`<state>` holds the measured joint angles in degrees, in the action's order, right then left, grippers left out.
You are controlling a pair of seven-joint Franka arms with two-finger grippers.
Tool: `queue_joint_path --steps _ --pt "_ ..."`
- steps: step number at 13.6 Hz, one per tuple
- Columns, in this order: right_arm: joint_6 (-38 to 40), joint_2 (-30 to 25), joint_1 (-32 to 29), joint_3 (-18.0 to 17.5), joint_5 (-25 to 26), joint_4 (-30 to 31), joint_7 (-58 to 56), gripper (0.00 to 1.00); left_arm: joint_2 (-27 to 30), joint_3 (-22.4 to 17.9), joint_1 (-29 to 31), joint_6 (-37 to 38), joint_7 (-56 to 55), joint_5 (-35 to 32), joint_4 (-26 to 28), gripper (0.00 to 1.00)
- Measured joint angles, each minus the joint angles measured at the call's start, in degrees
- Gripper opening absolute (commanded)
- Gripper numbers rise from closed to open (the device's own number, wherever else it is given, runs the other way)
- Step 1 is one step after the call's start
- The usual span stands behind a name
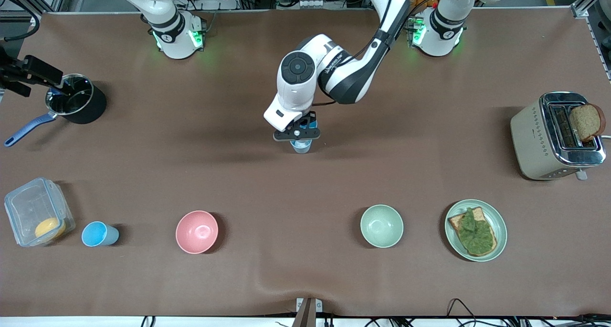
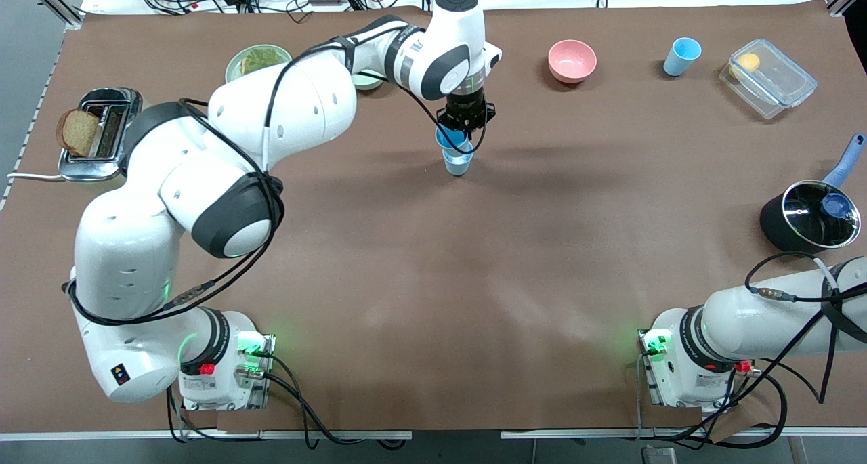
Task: Stack blue cups with both arms
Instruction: 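Lower the held cup into the tissue cup and open the left gripper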
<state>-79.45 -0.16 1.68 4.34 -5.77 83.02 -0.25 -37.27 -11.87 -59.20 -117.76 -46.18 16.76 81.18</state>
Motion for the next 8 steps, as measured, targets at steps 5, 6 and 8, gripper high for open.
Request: queue_joint_path --steps 5,6,8 --pt "0.8 0.0 0.0 0.0 -0.1 0.0 -0.3 1.0 -0.7 0.0 -0.6 -0.1 0.0 0.0 -0.1 0.0" --pt "0.8 0.0 0.0 0.0 -0.1 0.0 -0.3 1.0 -0.8 0.0 -0.8 -0.1 -0.1 0.0 -0.1 0.0" --pt "0.8 0.0 0.0 0.0 -0.1 0.0 -0.3 1.0 -1.0 0.0 -1.1 -0.1 -0.1 0.0 -0.1 0.0"
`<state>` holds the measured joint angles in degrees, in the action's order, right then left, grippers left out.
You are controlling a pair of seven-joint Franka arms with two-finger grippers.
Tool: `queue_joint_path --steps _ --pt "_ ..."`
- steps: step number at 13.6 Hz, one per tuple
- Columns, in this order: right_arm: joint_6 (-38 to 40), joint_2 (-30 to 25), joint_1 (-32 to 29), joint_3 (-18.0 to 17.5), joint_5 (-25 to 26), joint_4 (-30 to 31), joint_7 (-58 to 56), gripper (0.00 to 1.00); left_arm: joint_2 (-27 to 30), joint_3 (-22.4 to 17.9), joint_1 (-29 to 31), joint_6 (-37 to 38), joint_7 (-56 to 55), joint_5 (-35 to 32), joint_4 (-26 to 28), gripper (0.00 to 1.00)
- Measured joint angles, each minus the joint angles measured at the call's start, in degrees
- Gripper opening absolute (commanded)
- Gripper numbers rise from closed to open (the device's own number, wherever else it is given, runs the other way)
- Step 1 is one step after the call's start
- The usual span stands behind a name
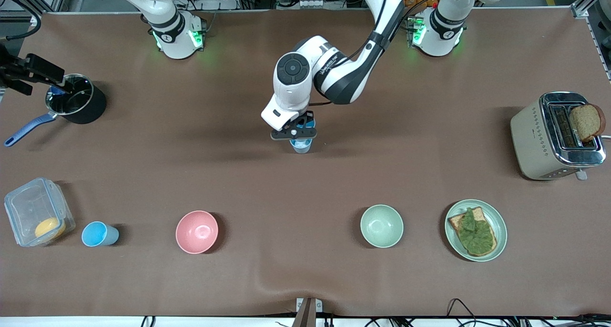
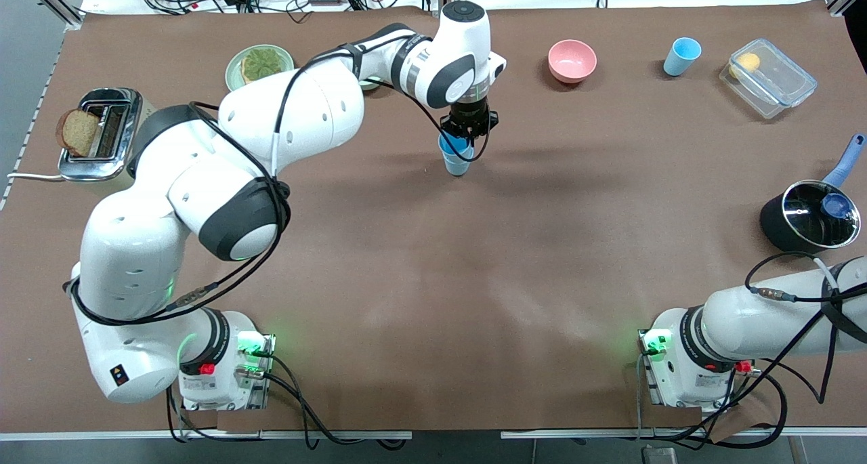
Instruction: Stack blue cups with both arms
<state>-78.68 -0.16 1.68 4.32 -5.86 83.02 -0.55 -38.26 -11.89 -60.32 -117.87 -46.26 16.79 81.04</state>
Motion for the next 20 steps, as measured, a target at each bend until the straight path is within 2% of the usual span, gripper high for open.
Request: queue_joint_path --steps 1,4,5,6,10,15,18,20 --pt "0.0 0.0 0.0 0.0 0.0 0.0 0.0 1.0 -0.2 0.0 -0.1 0.0 0.0 0.0 0.0 0.06" --pt "0.0 0.0 0.0 0.0 -0.1 -0.1 0.0 1.0 -0.6 -0.2 -0.1 0.0 0.0 0.0 0.0 0.47" --pt "0.0 0.0 0.0 0.0 -0.1 -0.1 0.0 1.0 -0.6 -0.3 -0.1 -0.1 0.0 0.0 0.0 0.64" --pt "0.0 0.0 0.0 0.0 -0.1 -0.1 0.0 1.0 -0.7 -0.6 -0.1 -0.5 0.1 0.0 0.0 1.0" --pt "0.0 0.0 0.0 -0.1 -0.1 -0.1 0.0 1.0 -0.8 -1.9 -0.2 -3.0 6.4 0.0 0.0 1.0" --pt "0.1 0.0 0.0 -0.1 -0.1 -0.1 0.0 1.0 -0.1 -4.5 0.0 -1.9 7.1 0.0 -1.0 1.0" --pt "0.3 0.0 0.0 0.0 -0.1 -0.1 0.0 1.0 4.0 -6.1 3.3 3.1 9.8 -1.0 -0.6 1.0" --pt "0.3 0.0 0.0 0.1 0.5 -0.1 0.0 1.0 8.8 -6.2 7.3 6.3 12.9 -4.1 1.6 1.0"
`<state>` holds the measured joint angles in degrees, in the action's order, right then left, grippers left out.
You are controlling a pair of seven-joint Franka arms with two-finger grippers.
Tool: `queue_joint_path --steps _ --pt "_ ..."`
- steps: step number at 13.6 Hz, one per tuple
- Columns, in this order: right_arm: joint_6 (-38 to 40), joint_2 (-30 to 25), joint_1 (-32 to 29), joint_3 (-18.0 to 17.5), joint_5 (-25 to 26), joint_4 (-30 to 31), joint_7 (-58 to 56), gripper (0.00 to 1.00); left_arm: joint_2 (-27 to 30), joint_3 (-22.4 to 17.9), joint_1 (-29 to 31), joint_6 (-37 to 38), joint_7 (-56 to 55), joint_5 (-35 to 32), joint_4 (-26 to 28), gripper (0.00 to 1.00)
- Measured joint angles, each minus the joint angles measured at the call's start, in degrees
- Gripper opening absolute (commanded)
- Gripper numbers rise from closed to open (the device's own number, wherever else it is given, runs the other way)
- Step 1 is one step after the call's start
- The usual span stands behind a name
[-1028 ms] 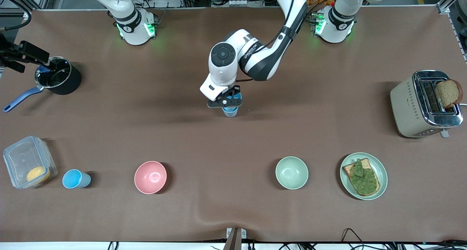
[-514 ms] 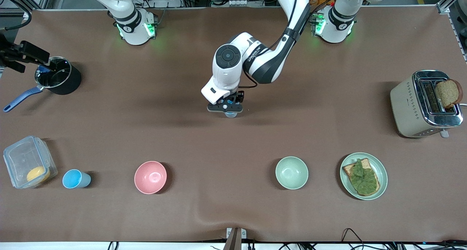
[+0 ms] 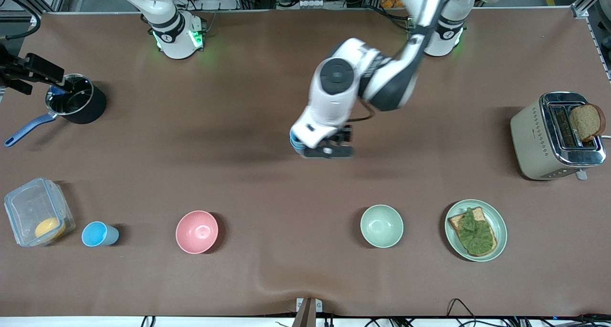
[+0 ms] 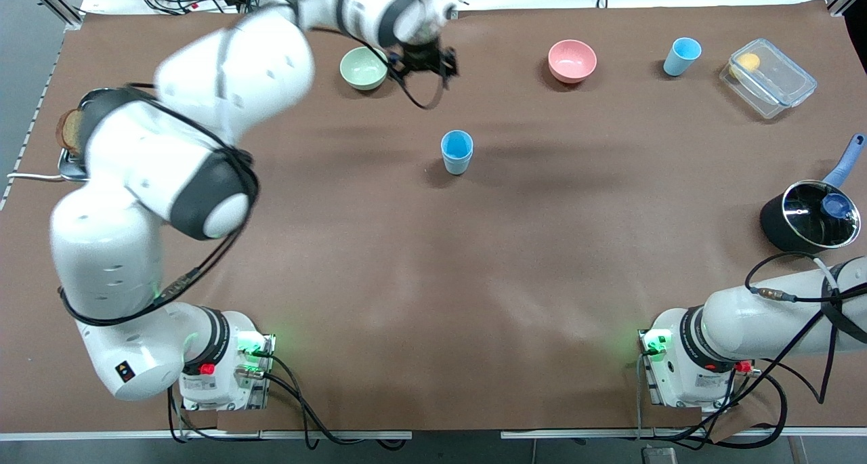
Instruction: Stack blue cups with both arms
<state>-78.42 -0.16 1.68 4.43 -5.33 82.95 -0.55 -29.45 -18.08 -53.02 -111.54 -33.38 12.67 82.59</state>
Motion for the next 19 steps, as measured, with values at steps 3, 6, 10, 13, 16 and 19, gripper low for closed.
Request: queue_joint_path --steps 3,6,10,13,16,19 --pt "0.0 0.0 0.0 -0.4 2.4 0.0 -0.1 1.0 8.5 0.5 7.6 6.9 6.7 -2.7 3.9 1.0" --pt "0.0 0.1 0.1 -0.7 2.5 0.0 -0.1 1.0 18.0 1.6 16.4 9.1 12.3 -4.4 10.4 1.0" --pt "0.0 0.3 0.7 -1.0 2.5 0.0 -0.1 1.0 29.9 5.7 30.8 11.1 23.9 -7.1 19.9 1.0" --pt "-0.1 0.3 0.8 -1.1 2.5 0.0 -0.1 1.0 34.7 11.6 37.7 13.0 25.3 -14.8 21.0 1.0" --pt "-0.1 0.3 0.8 -1.0 2.5 0.0 -0.1 1.0 37.2 13.6 39.9 13.5 25.9 -17.3 20.5 1.0" --pt "-0.1 0.3 0.8 -1.0 2.5 0.0 -0.1 1.0 36.7 11.9 42.2 13.8 30.1 -17.4 18.0 1.0"
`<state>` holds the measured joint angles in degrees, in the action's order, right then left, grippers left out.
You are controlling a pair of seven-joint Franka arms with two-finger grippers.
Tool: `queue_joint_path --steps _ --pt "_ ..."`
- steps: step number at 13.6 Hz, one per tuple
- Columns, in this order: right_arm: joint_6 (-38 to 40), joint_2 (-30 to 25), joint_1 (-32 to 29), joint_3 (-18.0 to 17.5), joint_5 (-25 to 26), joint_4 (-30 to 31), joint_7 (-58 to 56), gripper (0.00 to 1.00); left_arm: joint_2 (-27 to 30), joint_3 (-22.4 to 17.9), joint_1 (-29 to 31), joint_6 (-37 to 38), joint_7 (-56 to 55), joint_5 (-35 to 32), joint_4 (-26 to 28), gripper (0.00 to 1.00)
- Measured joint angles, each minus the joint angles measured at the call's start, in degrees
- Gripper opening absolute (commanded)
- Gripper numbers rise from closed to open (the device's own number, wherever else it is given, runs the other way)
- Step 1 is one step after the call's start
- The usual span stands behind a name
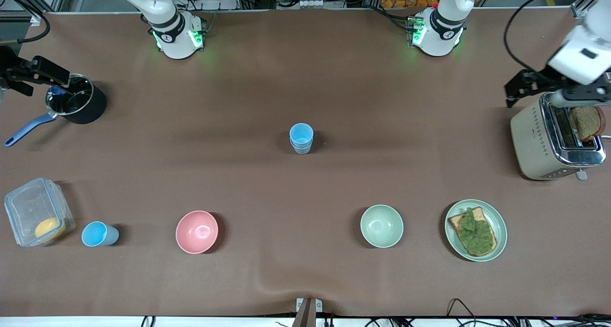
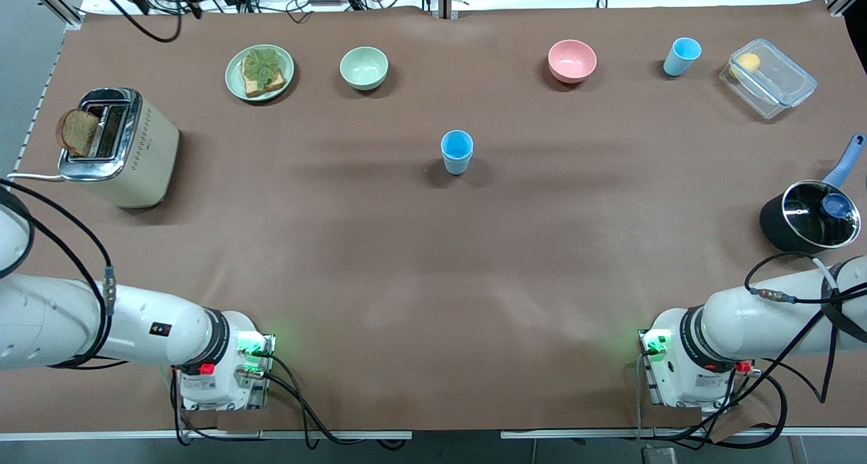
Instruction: Stack blue cups with both arms
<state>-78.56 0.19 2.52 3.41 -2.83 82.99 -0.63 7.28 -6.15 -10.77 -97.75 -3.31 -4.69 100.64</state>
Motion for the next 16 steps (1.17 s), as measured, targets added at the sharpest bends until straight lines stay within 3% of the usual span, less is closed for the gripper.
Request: queue_joint_path --steps 5,16 --pt "0.0 0.2 0.0 0.0 0.0 0.0 0.0 1.0 -4.0 -0.6 0.3 2.7 -0.4 0.1 -7.8 1.0" --pt "-0.1 0.2 0.0 0.0 0.2 0.0 0.0 1.0 -4.4 -0.4 0.3 3.5 -2.5 0.1 -8.6 1.0"
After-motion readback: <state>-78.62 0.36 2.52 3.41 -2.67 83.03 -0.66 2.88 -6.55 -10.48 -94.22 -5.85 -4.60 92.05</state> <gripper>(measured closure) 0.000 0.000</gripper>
